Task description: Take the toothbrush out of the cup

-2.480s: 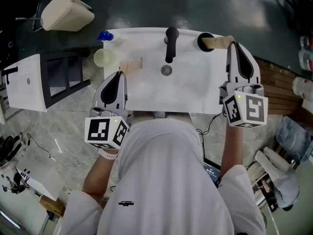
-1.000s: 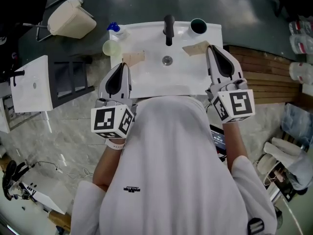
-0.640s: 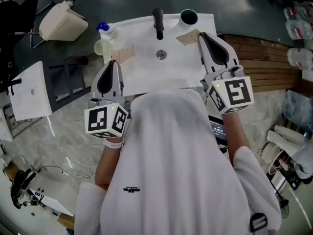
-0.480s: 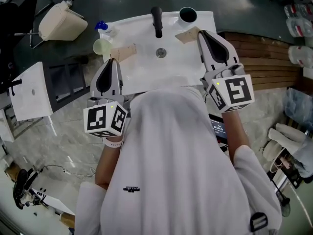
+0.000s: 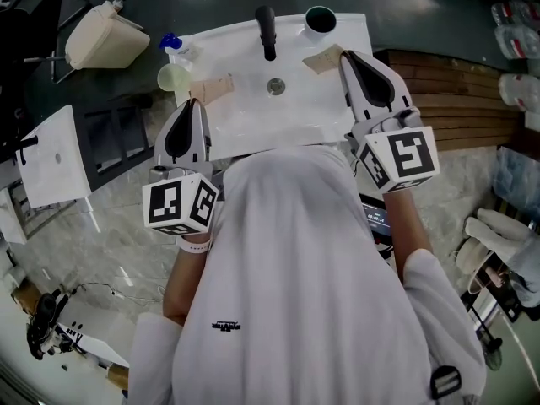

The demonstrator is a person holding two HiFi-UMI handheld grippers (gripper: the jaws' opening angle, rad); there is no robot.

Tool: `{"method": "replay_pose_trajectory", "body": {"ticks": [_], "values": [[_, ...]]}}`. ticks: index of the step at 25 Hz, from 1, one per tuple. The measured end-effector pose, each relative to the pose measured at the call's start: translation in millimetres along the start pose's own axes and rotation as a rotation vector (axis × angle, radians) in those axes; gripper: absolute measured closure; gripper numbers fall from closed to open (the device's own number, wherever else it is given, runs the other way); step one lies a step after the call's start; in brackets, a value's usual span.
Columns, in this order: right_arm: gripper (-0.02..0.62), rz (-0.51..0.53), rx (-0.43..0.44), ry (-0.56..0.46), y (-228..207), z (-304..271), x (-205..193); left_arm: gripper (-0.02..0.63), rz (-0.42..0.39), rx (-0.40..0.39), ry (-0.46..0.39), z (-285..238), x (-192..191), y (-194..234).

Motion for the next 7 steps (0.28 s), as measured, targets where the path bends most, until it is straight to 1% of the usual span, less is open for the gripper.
{"method": "replay_pose_trajectory", "body": {"ticks": [7], "values": [[0.586, 0.007, 0.027, -0.014, 1.6, 8.2, 7.9, 0.600, 0.000, 0.003, -0.013, 3.7, 2.0, -8.4]]}}
Point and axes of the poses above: the fingertips, and each gripper's own axes: z backward along the fingers, y to its left, x out of its top, the point moved 4 cm from there along z, backward along the fingers, and after that the axes turned 9 degrees about -y, right-handed, at the moved point
